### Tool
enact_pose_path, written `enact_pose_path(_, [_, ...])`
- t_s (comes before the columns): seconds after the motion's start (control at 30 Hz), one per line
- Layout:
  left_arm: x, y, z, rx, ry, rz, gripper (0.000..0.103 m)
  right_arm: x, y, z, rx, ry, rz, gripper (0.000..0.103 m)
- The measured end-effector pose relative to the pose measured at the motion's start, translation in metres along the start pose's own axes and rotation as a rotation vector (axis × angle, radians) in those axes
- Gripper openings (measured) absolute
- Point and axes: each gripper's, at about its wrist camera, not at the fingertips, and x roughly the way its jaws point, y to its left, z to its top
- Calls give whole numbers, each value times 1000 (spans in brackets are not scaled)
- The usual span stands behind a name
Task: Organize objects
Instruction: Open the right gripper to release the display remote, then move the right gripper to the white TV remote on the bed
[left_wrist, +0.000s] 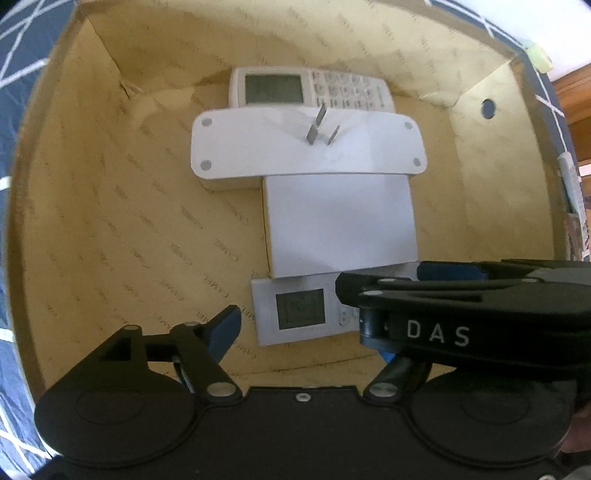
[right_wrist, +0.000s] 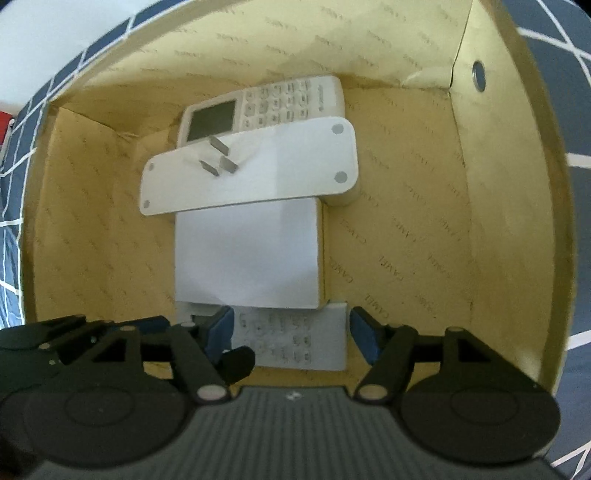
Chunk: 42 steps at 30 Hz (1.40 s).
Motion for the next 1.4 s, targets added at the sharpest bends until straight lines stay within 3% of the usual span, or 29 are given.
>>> enact_pose_path(0.47, [-68, -17, -31, 0, -184, 57, 80, -84, 20, -36, -58, -198, 42, 84])
enact_pose_path(0.67, [-94, -33, -50, 33, -240, 69, 92, -123, 10, -57, -40, -268, 38, 94])
enact_pose_path(0.83, [-108, -56, -59, 75, -271, 88, 103, -155, -9, -73, -6, -323, 32, 103])
enact_pose_path(1.13, [-117, -115, -57, 187, -310, 105, 103, -196, -65, -92, 99, -409, -1, 103])
enact_pose_path(1.4, [-111, -195, -36, 355, -329, 78, 103, -226, -134, -101, 260, -489, -44, 103])
